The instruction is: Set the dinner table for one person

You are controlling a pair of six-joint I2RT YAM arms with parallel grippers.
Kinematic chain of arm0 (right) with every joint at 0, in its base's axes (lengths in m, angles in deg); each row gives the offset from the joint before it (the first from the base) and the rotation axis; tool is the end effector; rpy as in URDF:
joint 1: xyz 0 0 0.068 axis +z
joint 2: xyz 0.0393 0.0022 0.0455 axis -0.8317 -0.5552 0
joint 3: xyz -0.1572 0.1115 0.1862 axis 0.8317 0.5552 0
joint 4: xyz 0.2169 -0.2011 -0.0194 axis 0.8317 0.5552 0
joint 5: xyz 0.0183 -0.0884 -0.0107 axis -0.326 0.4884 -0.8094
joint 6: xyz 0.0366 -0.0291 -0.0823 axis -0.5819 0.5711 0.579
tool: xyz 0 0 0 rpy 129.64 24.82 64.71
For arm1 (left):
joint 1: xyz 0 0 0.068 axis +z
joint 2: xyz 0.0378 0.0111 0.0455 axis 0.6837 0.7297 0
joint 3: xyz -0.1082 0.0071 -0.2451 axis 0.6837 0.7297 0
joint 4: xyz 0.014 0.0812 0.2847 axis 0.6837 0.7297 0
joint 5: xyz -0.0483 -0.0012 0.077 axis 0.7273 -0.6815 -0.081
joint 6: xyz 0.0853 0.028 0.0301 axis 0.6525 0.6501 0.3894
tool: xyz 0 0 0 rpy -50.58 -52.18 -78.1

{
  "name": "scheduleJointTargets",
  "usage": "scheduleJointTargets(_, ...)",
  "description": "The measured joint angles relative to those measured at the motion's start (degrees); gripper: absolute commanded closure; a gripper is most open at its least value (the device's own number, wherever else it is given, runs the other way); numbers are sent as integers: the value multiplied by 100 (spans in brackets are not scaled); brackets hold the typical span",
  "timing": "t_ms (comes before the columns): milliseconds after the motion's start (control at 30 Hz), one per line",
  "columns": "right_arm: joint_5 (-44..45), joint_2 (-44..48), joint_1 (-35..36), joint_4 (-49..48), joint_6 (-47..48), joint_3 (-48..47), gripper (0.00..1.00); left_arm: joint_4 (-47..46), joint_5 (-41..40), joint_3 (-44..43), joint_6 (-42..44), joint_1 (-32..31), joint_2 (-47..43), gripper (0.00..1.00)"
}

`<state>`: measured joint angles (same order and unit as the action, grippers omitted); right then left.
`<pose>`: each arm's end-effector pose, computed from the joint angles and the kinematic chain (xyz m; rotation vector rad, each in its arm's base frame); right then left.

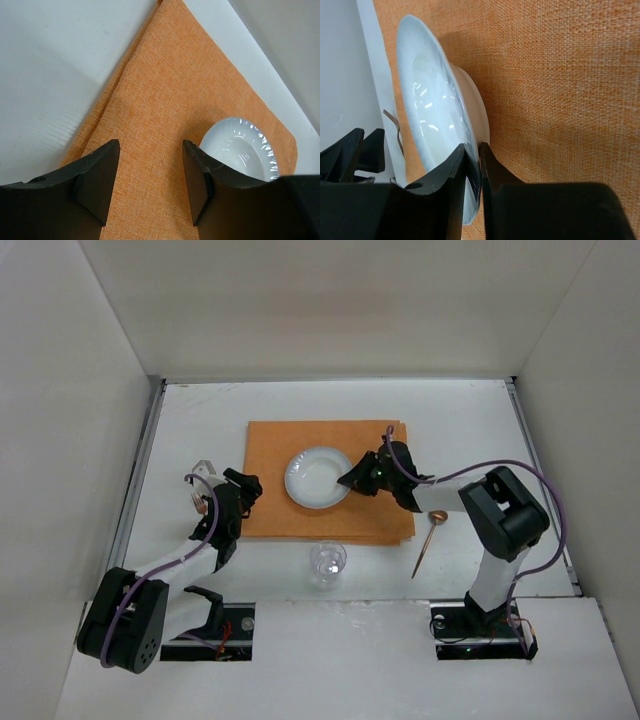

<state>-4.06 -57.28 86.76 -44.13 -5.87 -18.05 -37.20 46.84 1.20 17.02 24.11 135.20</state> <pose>0.3556 0.2328 0.0876 0.3988 2.2913 1.1138 0.2798 -0.0652 0.1346 -0.6827 1.6935 -0.5032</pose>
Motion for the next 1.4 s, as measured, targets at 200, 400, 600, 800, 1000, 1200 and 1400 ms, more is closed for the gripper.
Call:
scheduleJointTargets(200,-26,-256,-2,-63,-118,-101,46,0,4,0,-9,2,0,50)
scheduleJointTargets(400,267,63,0,129,153,-98,35,31,-4,0,-17,2,-57,49)
scheduleJointTargets(600,870,925,-2,656,664,66,29,74,-81,0,-20,-11,-59,49)
scheduleJointTargets(800,1405,1814,4,1300,1119,522,31,90,-87,0,-20,-9,-59,49)
scheduleJointTargets(1000,2072,2931,573,2583,1720,739,82,118,-111,-11,-15,-57,-11,53)
scheduleJointTargets(1200,2135,3939,1788,3727,2337,551,64,210,-127,-46,2,-166,15,74)
scheduleJointTargets(1400,2013,3834,2758,4323,2767,249,48,332,-203,-46,105,-260,-315,80)
